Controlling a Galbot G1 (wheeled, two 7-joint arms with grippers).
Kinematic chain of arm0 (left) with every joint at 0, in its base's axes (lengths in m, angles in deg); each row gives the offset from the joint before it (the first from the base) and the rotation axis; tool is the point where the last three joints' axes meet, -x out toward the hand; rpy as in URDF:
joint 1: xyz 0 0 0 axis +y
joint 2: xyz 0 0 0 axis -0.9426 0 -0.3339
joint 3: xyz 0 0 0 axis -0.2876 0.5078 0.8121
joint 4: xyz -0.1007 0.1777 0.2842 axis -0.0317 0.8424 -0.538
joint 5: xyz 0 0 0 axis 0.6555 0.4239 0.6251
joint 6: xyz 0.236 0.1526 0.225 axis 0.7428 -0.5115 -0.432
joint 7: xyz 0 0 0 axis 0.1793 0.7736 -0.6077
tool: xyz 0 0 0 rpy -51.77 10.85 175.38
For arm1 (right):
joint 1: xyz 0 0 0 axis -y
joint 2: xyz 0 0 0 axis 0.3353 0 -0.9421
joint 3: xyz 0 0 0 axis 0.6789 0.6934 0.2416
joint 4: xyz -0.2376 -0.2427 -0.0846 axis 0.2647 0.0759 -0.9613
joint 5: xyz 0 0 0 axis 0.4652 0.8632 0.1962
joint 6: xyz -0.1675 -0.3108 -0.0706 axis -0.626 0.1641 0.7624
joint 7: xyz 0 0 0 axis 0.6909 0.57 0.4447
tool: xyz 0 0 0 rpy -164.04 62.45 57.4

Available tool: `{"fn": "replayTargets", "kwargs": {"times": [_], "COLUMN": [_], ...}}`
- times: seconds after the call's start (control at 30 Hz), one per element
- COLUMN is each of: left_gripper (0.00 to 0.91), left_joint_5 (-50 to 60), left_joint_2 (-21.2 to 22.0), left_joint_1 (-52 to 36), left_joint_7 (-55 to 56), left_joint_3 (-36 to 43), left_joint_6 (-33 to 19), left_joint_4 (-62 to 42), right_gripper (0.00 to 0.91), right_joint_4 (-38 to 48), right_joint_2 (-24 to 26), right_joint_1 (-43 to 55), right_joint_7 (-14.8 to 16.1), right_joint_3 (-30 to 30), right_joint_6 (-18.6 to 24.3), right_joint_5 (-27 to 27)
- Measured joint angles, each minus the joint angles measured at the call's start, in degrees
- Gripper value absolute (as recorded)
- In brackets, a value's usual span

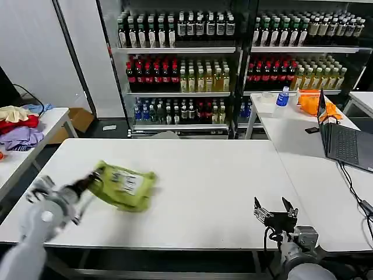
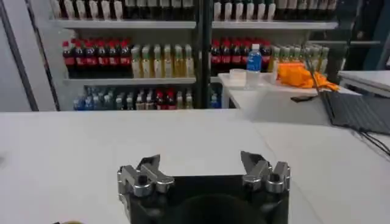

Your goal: Fold and organize the clothes.

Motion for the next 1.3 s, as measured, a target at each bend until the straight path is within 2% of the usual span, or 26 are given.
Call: {"fn": "replayTargets", "kwargs": {"times": [0.17, 0.33, 0.6, 0.8, 1.03, 1.3], "left_gripper": [0.02, 0.02, 0.02, 0.02, 0.02, 0.02], "left_joint_5": [6.3, 17.8, 44.3, 61.7, 74.0, 88.0], "left_joint_2": [-6.1, -7.7, -2.9, 1.4, 5.0, 9.3], "left_joint_1": [-1.6, 0.2, 5.9, 9.9, 12.5, 14.1], "left_joint_7": [-0.2, -1.4, -0.8, 0.6, 0.8, 2.7], "left_joint_3": [-1.4, 0.2, 9.7, 16.4, 22.7, 28.9], "left_joint_6": [-0.6, -2.6, -9.2, -11.9, -11.7, -9.3], "left_joint_4": [1.8, 4.4, 3.8, 5.6, 10.2, 11.4], "right_gripper": [0.907, 0.907, 0.907, 0.907, 0.907, 0.907], "right_joint_4": [0.3, 0.9, 1.3, 0.9, 0.4, 0.3], "right_joint_2": [-0.5, -1.2, -1.9, -2.2, -2.6, -2.4], "right_joint_1": [-0.2, -0.5, -1.3, -2.1, -3.2, -3.1], "right_joint_7": [0.1, 0.2, 0.2, 0.3, 0.5, 0.7], "right_joint_3": [0.6, 1.1, 0.7, -0.3, -0.9, -1.5], "right_joint_6": [0.2, 0.5, 0.6, 0.7, 0.9, 1.0], "right_joint_5": [0.6, 1.3, 2.6, 3.0, 3.4, 3.4]}}
